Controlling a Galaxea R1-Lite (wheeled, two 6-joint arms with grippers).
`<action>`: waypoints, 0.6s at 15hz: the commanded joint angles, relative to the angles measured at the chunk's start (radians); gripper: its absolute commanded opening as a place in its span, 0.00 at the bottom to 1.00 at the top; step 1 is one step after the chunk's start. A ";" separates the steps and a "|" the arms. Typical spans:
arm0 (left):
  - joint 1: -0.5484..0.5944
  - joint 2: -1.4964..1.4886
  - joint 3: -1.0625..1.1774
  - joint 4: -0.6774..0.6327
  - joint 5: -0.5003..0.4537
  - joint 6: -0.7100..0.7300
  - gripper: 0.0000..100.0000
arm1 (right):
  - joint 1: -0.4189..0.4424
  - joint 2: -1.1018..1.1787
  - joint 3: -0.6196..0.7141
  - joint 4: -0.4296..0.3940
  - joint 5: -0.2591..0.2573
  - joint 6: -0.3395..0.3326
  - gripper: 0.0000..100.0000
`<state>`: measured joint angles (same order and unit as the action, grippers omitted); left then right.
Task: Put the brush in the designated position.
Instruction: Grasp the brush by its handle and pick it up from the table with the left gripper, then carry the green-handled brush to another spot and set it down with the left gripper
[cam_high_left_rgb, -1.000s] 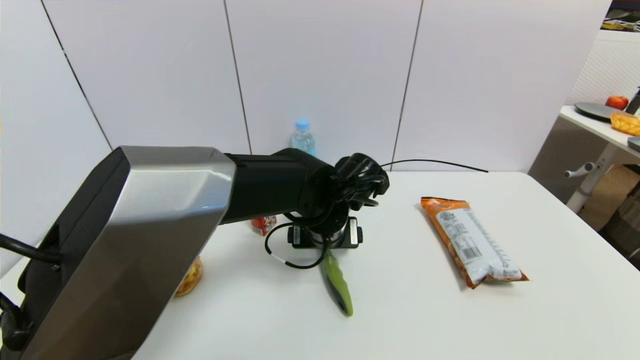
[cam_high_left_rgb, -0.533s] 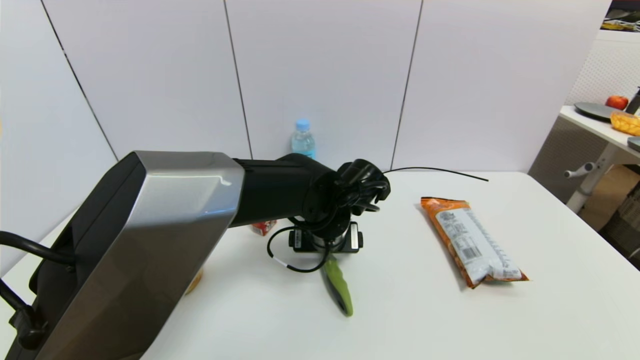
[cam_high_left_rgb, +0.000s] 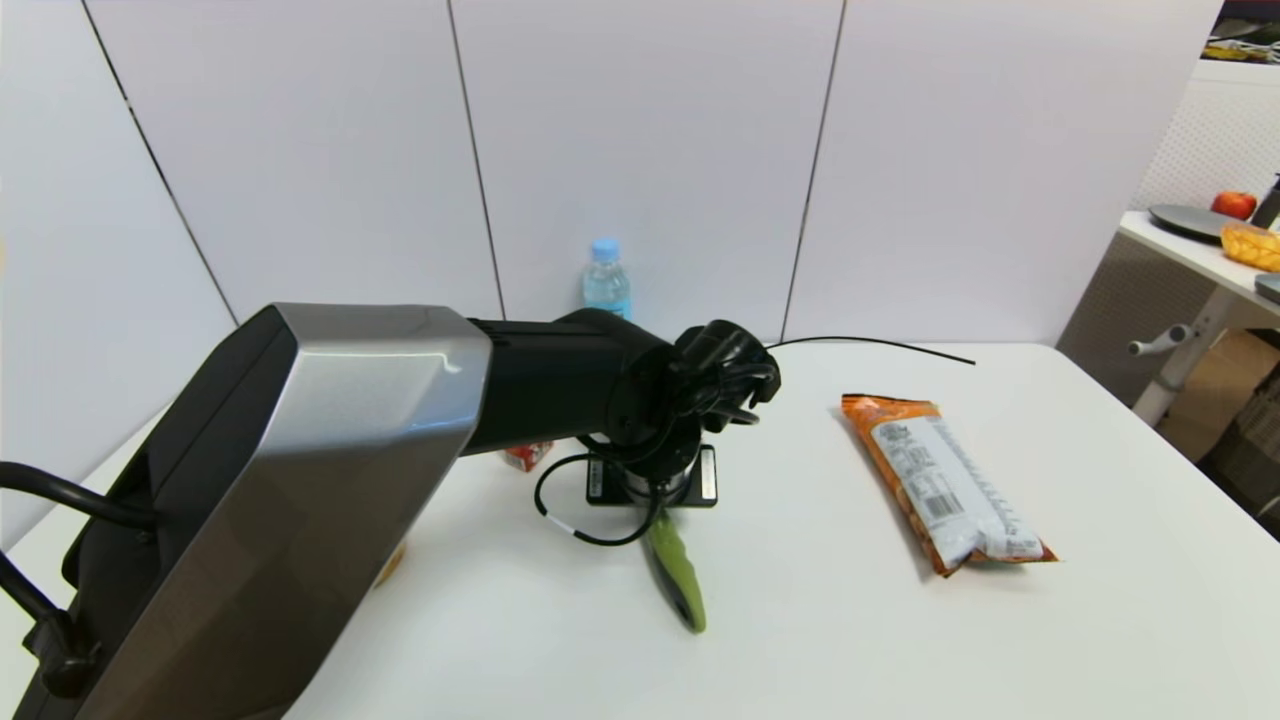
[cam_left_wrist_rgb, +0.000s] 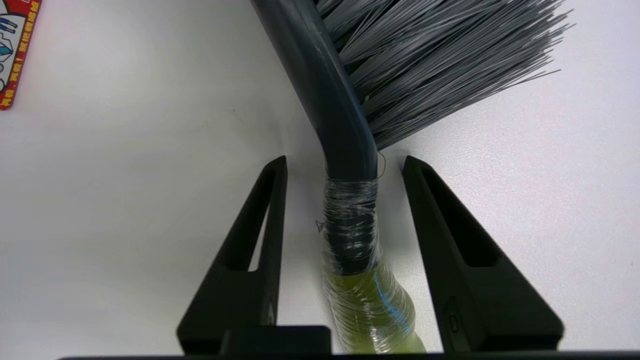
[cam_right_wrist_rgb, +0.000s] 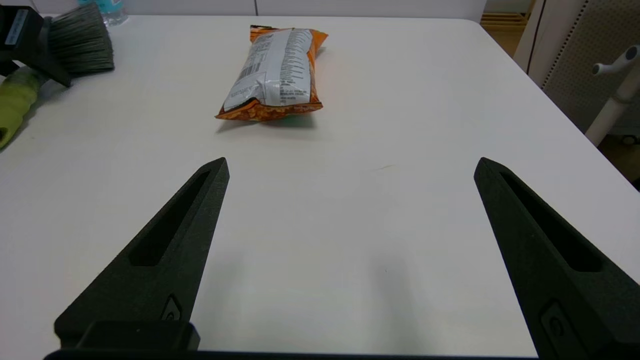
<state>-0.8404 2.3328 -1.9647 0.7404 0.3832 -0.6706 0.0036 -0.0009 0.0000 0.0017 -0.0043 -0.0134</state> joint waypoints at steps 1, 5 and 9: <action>0.000 -0.010 0.000 0.004 0.005 -0.003 0.00 | -0.001 0.001 0.002 0.000 0.000 0.000 1.00; -0.002 -0.056 0.000 0.043 0.006 0.002 0.00 | -0.001 0.001 0.002 0.000 0.000 0.000 1.00; 0.000 -0.250 0.000 0.166 0.026 0.056 0.00 | 0.001 0.001 0.002 0.000 0.000 0.000 1.00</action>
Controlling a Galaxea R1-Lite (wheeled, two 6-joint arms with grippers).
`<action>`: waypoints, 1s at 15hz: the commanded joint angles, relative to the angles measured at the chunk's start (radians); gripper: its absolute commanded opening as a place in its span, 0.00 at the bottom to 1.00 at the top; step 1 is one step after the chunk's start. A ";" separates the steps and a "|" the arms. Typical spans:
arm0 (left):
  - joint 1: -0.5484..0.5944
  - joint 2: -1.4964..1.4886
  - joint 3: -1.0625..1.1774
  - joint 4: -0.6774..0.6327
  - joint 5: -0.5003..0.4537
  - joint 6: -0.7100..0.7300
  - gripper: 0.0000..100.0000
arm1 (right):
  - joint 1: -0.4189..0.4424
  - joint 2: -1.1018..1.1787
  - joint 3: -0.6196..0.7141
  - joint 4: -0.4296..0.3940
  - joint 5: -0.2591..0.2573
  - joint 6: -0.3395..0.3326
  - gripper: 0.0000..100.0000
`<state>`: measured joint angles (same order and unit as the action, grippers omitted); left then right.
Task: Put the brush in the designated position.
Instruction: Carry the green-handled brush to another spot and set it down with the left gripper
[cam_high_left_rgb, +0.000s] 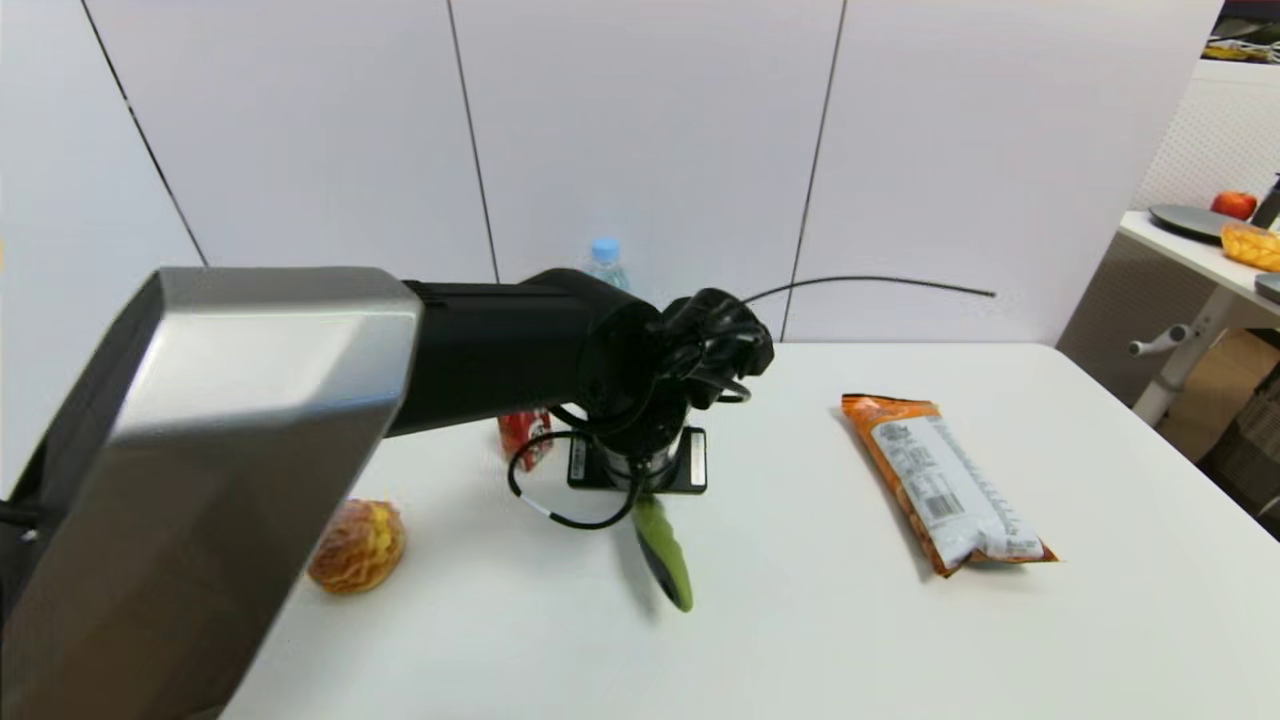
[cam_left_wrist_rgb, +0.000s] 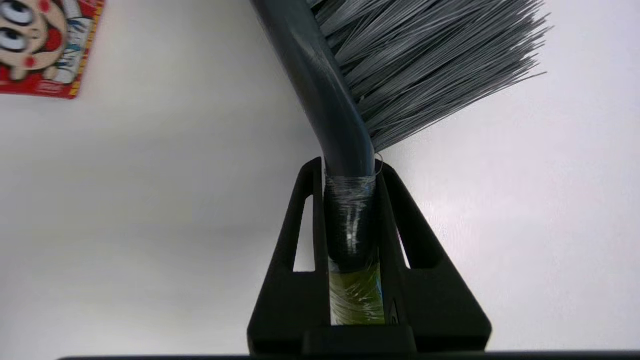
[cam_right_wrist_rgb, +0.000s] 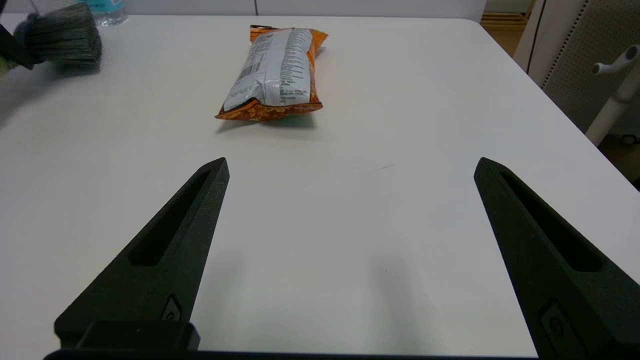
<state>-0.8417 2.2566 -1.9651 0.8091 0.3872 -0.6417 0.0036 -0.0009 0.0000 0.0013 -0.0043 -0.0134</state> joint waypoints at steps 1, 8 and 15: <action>0.003 -0.223 0.000 0.125 0.064 0.027 0.00 | -0.001 0.001 0.002 0.000 0.000 0.000 1.00; 0.171 -0.491 0.002 0.188 0.300 0.203 0.00 | 0.001 0.001 0.002 0.000 0.000 0.000 1.00; 0.717 -0.686 0.043 0.186 -0.067 0.826 0.00 | -0.001 0.001 0.002 0.000 0.000 0.000 1.00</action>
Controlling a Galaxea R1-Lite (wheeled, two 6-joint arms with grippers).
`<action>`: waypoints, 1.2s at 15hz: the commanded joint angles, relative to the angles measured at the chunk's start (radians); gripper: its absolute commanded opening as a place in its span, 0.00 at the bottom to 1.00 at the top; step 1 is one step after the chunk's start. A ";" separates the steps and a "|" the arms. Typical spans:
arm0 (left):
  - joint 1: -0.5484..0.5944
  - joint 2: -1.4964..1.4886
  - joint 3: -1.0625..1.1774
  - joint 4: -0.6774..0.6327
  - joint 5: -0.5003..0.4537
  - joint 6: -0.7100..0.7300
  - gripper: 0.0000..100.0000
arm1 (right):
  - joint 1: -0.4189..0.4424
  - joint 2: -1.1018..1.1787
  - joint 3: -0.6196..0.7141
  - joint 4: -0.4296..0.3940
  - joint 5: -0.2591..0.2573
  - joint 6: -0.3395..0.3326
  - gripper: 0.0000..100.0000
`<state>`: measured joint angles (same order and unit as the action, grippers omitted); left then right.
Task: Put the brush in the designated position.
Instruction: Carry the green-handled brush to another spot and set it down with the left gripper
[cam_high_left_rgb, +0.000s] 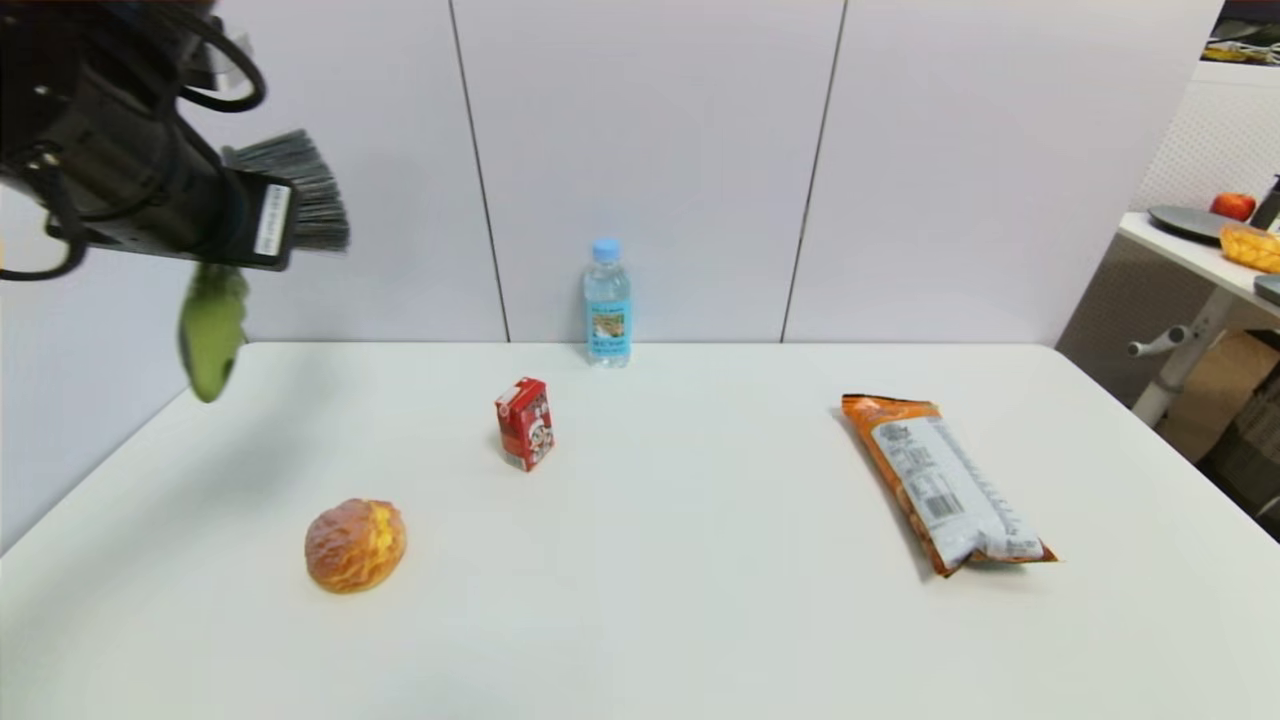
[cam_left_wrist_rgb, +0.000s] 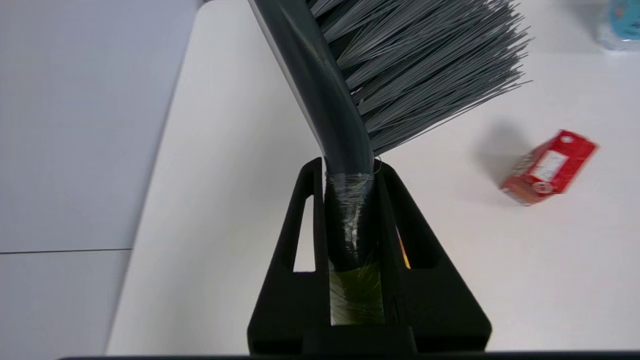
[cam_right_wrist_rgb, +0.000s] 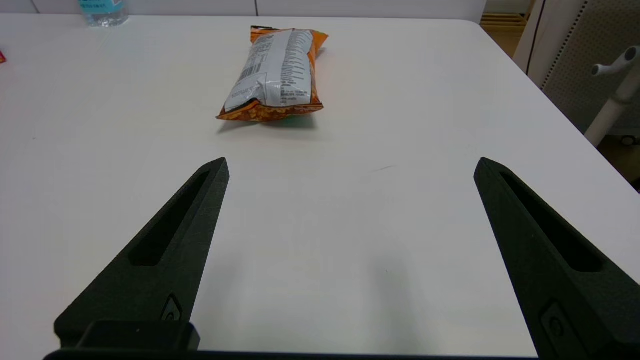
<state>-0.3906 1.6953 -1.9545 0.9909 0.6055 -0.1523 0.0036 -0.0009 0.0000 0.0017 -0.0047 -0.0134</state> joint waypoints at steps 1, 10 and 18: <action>0.323 -0.138 0.042 0.005 -0.342 0.428 0.00 | -0.001 0.001 0.002 0.000 0.000 0.000 1.00; 0.630 -0.275 0.681 -0.317 -0.863 0.824 0.00 | -0.001 0.001 0.002 0.000 0.000 0.000 1.00; 0.713 -0.263 1.184 -0.890 -0.868 0.817 0.00 | 0.001 0.001 0.002 0.000 0.000 0.000 1.00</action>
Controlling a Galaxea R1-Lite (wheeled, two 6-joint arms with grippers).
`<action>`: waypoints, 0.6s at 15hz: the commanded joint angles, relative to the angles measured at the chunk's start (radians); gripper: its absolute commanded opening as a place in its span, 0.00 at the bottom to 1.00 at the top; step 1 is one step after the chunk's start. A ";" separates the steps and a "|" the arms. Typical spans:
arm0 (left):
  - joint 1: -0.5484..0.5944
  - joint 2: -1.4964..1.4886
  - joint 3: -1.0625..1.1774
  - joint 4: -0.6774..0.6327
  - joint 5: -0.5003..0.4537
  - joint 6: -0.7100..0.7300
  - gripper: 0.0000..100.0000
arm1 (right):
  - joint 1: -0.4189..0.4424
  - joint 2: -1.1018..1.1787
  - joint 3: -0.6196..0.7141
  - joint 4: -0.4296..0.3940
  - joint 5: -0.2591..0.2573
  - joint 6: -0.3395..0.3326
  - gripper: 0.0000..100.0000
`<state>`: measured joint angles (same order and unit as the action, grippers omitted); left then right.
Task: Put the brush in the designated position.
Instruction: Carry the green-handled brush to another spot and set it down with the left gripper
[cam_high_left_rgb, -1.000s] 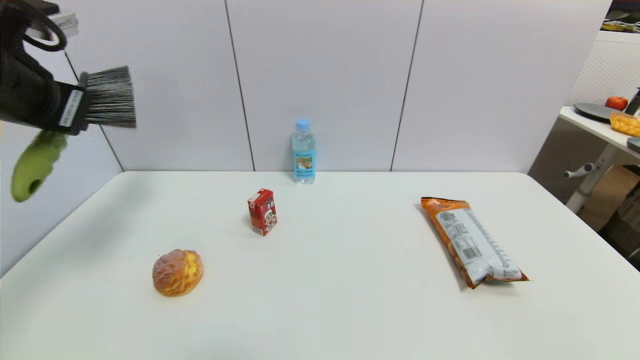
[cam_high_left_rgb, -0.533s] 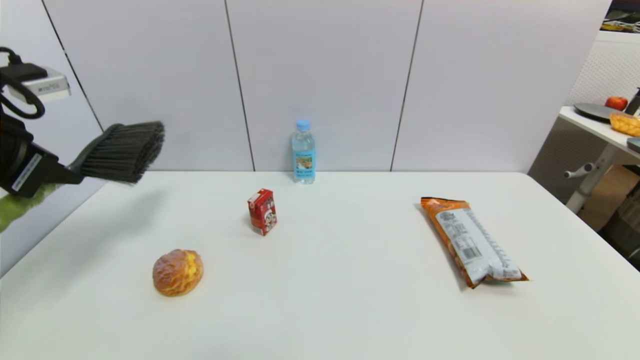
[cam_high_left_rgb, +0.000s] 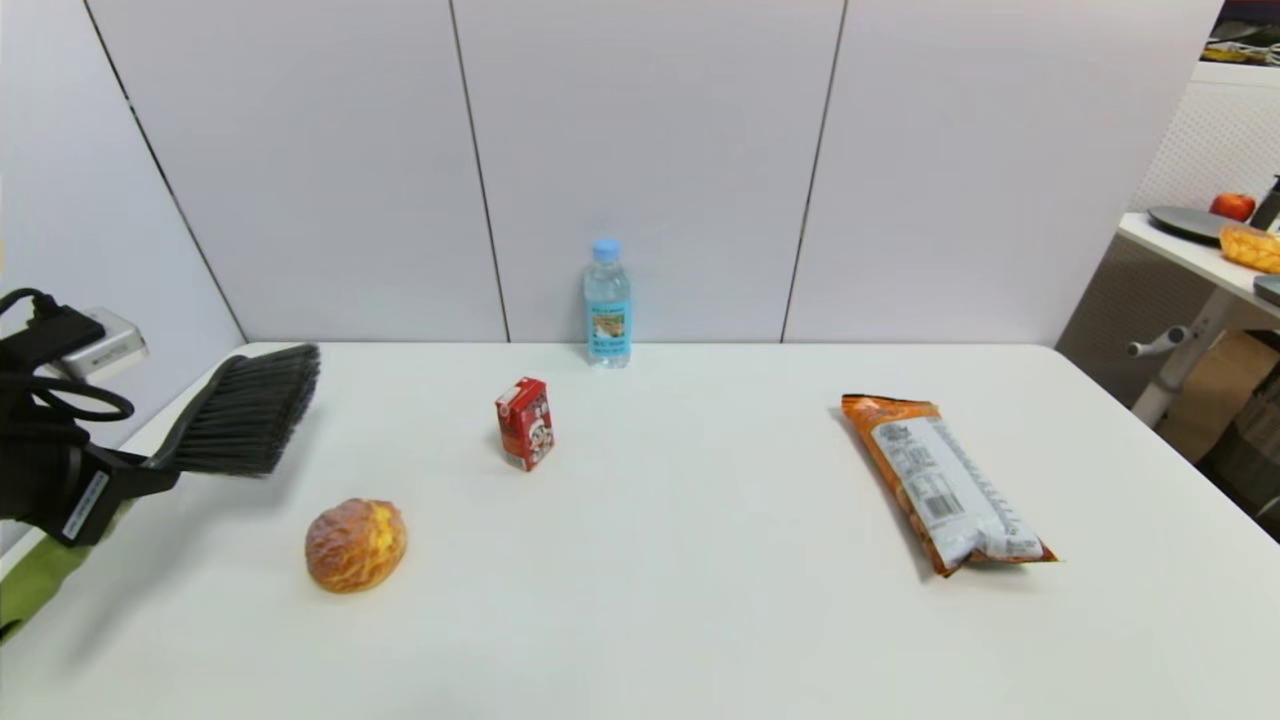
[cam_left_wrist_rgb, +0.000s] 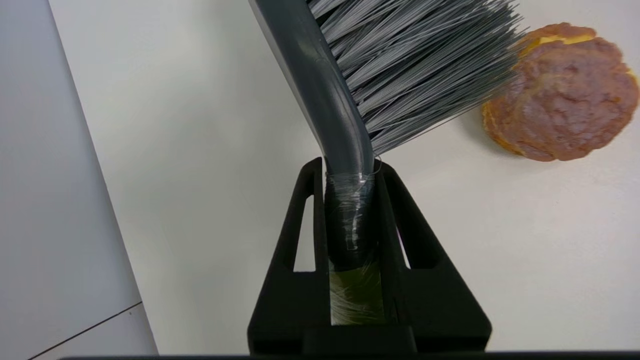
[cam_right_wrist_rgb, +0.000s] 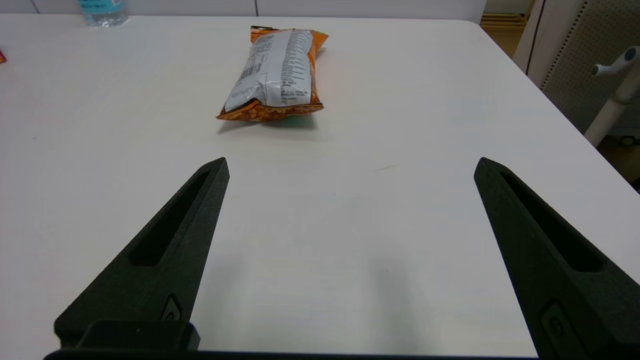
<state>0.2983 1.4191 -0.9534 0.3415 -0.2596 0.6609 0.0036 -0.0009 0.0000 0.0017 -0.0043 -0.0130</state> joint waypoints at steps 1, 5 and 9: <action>0.024 0.027 0.216 -0.306 -0.004 0.002 0.00 | 0.001 0.001 0.002 0.000 0.000 -0.001 1.00; 0.024 0.081 0.237 -0.421 -0.058 -0.012 0.00 | -0.001 0.001 0.002 0.000 0.000 -0.001 1.00; 0.022 0.116 0.242 -0.481 -0.115 -0.060 0.00 | 0.001 0.001 0.002 0.000 0.000 -0.001 1.00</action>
<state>0.3213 1.5072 -0.7147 -0.1370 -0.3468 0.6204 0.0036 -0.0009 0.0000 0.0013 -0.0047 -0.0130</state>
